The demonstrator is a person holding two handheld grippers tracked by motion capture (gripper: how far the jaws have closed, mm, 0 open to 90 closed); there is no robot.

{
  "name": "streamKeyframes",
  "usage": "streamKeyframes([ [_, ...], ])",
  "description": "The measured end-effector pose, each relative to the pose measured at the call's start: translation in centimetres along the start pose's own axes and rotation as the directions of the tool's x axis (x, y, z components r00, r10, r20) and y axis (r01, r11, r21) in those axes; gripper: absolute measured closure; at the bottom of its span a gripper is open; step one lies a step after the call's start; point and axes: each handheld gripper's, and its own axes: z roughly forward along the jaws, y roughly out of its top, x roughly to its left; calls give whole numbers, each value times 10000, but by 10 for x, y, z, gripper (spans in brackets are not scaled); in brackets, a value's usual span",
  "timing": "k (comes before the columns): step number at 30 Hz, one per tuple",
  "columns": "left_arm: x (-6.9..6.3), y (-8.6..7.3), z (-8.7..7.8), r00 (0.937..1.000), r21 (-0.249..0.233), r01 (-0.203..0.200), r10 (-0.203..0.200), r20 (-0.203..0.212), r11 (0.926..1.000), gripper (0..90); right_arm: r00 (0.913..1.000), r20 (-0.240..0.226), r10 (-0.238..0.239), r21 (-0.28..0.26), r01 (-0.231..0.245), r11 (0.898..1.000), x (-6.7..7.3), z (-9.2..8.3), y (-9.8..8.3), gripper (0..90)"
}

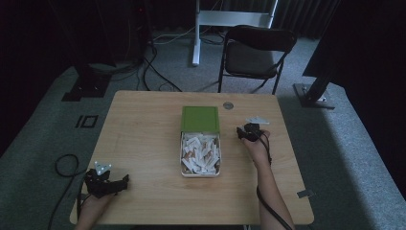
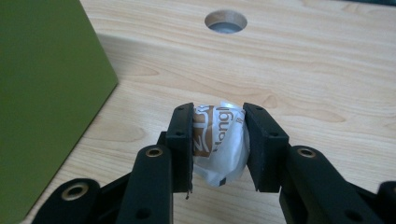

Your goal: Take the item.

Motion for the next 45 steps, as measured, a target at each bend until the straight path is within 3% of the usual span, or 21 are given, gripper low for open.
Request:
streamKeyframes([
  [12, 0, 0, 0, 10000, 1, -1, 1, 0, 10000, 27, 9999, 120, 75, 541, -81, 9985, -3, 19, -4, 653],
  [18, 0, 0, 0, 10000, -4, 4, -4, 0, 10000, 27, 9994, 116, 333, 729, -340, 9968, -6, 21, -6, 503],
  [23, 0, 0, 0, 10000, 1, -2, 2, 1, 10000, 27, 9979, 125, 641, 549, -647, 9964, -10, 13, -5, 370],
  [26, 0, 0, 0, 10000, 1, 0, 0, 2, 10000, 27, 9984, 114, 549, 440, -553, 9975, -11, 6, -4, 309],
  [37, 0, 0, 0, 10000, 2, -3, 3, 0, 10000, 27, 9977, -51, 670, 340, -668, 9972, -12, -18, -14, 192],
  [45, 0, 0, 0, 10000, -5, 5, -5, 1, 10000, 27, 9974, -157, 703, 398, -696, 9968, -18, -33, -29, 165],
])
